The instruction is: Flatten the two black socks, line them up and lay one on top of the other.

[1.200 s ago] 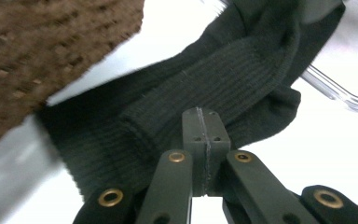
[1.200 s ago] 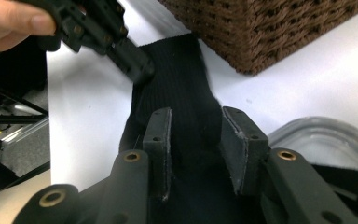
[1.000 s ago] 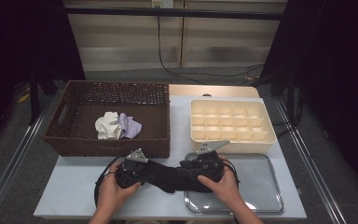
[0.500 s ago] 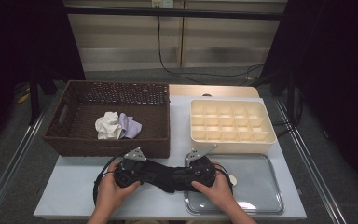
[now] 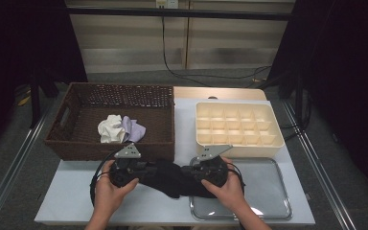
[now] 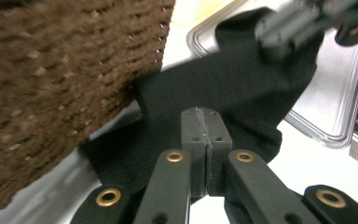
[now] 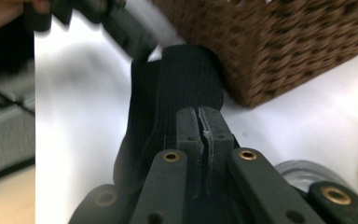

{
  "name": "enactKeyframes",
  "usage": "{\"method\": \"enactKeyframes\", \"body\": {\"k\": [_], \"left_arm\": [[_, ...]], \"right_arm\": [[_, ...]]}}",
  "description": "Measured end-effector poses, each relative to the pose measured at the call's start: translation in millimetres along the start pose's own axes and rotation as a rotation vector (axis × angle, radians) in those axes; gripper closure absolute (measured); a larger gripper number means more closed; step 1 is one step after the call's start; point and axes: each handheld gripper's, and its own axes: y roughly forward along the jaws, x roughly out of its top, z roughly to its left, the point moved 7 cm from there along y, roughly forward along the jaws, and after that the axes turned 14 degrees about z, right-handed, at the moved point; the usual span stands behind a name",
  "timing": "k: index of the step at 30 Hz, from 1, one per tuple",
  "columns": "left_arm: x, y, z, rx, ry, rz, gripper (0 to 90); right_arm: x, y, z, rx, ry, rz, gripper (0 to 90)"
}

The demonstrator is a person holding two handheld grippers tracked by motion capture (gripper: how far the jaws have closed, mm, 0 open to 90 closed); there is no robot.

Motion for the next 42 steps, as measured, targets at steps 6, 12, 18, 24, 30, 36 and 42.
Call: {"method": "enactKeyframes", "body": {"k": [6, 12, 18, 24, 30, 36, 42], "left_arm": [[1.0, -2.8, 6.5, 0.016, -0.059, -0.036, 76.6], [4.5, 6.5, 7.6, 0.029, -0.095, -0.017, 70.2], [-0.6, 42.5, 10.8, 0.081, -0.073, 0.11, 67.0], [-1.1, 39.4, 5.9, 0.086, -0.045, 0.193, 83.8], [-4.0, 25.0, 5.9, 0.075, -0.045, 0.15, 83.8], [-15.8, 17.1, 10.1, 0.081, -0.046, 0.167, 83.7], [-21.9, 16.8, 8.9, 0.086, -0.058, 0.179, 83.5]], "right_arm": [[-19.3, 23.2, 15.3, 0.034, -0.047, 0.089, 81.7], [-21.0, 23.2, 18.1, 0.026, -0.059, 0.099, 79.7], [-22.8, 24.4, 16.3, 0.032, -0.045, 0.096, 76.1], [-20.8, 11.2, 5.5, 0.011, 0.017, 0.049, 65.1], [-20.1, -13.0, -32.8, -0.076, 0.131, -0.02, 63.1], [-38.8, -10.0, -42.5, -0.117, 0.138, 0.045, 65.4], [-60.3, -16.9, -41.4, -0.121, 0.162, 0.063, 68.1]]}}
